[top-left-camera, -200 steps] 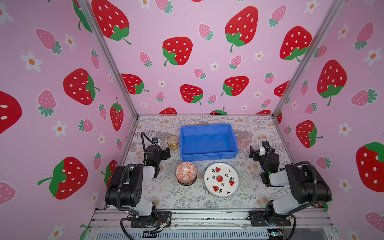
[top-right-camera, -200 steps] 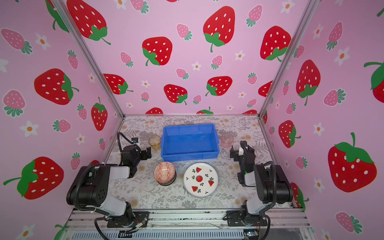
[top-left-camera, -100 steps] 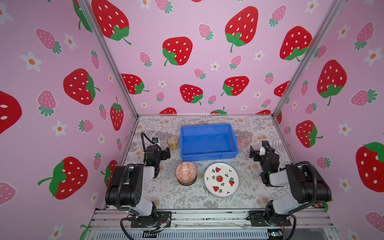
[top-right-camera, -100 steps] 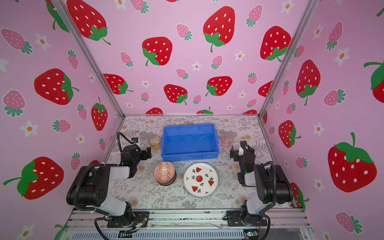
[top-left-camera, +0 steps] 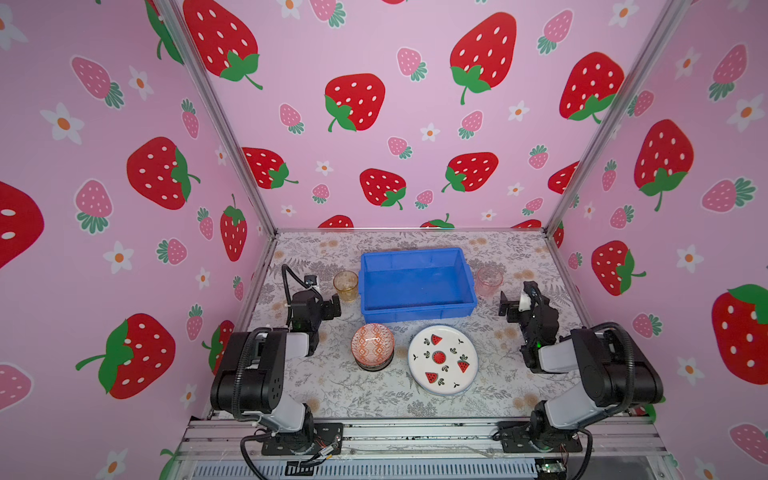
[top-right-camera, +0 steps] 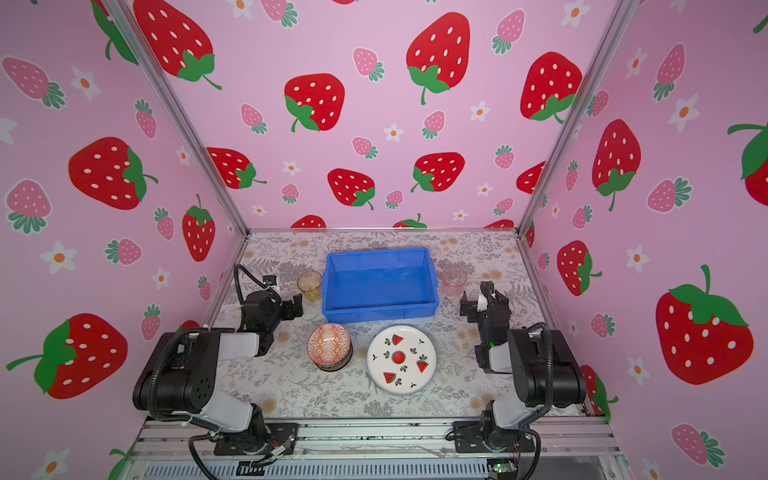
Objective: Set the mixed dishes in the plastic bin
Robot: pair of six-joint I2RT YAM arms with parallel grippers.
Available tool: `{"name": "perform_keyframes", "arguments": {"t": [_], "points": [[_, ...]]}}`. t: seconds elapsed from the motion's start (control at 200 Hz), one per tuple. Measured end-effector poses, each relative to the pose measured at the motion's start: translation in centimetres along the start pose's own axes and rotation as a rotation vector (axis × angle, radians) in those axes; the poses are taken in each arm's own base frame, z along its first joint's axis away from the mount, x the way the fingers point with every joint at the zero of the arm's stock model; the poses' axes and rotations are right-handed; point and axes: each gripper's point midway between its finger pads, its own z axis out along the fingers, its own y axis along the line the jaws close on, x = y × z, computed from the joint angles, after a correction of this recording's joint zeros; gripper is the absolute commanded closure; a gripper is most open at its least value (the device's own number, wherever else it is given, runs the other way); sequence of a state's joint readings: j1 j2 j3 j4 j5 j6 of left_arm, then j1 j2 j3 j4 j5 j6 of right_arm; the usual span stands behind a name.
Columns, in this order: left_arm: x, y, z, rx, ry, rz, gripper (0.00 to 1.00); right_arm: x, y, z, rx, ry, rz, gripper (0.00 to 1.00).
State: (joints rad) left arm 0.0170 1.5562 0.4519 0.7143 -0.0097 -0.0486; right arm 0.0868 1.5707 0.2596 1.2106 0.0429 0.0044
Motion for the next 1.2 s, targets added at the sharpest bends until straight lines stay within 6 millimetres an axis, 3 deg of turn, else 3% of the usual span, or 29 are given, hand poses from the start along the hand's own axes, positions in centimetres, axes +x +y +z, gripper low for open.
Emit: {"name": "perform_keyframes", "arguments": {"t": [0.105, 0.21, 0.33, 0.44, 0.515, 0.625, 0.77, 0.835, 0.915, 1.026, 1.201], "points": [[-0.9, 0.9, -1.0, -0.054, -0.011, -0.014, 0.01, -0.5, -0.3, 0.3, 0.01, 0.023, 0.01, 0.01], [-3.9, 1.5, -3.2, -0.101, -0.049, -0.039, 0.01, -4.2, -0.9, 0.5, 0.022, -0.017, 0.034, 0.01], [-10.2, 1.6, -7.1, -0.11, -0.15, -0.102, 0.01, -9.9, -1.2, 0.3, 0.004, -0.066, 0.078, 0.01], [-16.7, 1.5, -11.9, -0.102, -0.249, -0.178, 0.01, -15.8, -1.3, 0.1, -0.031, -0.082, 0.117, 0.01], [-19.8, 1.5, -14.8, -0.092, -0.301, -0.214, 0.01, -19.3, -1.4, -0.2, -0.052, -0.073, 0.152, 0.01], [-21.5, 1.6, -17.2, -0.062, -0.326, -0.27, 0.01, -23.6, -1.2, -0.7, -0.094, -0.039, 0.189, 0.01], [-21.4, 1.5, -15.9, -0.03, -0.225, -0.304, 0.01, -27.0, -1.0, 0.4, -0.125, 0.063, 0.211, 0.01], [-21.9, 0.9, -14.2, -0.003, -0.15, -0.313, 0.01, -27.0, -0.8, 1.6, -0.133, 0.132, 0.204, 0.01], [-22.7, 0.0, -11.9, 0.022, -0.078, -0.308, 0.01, -25.4, -0.5, 3.0, -0.14, 0.229, 0.189, 0.01], [-22.6, -1.0, -9.3, 0.035, 0.016, -0.306, 0.01, -21.3, -0.2, 4.7, -0.133, 0.387, 0.185, 0.0], [-19.6, -1.8, -7.8, 0.041, 0.158, -0.338, 0.01, -14.5, 0.5, 7.5, -0.107, 0.608, 0.17, 0.04]]}}
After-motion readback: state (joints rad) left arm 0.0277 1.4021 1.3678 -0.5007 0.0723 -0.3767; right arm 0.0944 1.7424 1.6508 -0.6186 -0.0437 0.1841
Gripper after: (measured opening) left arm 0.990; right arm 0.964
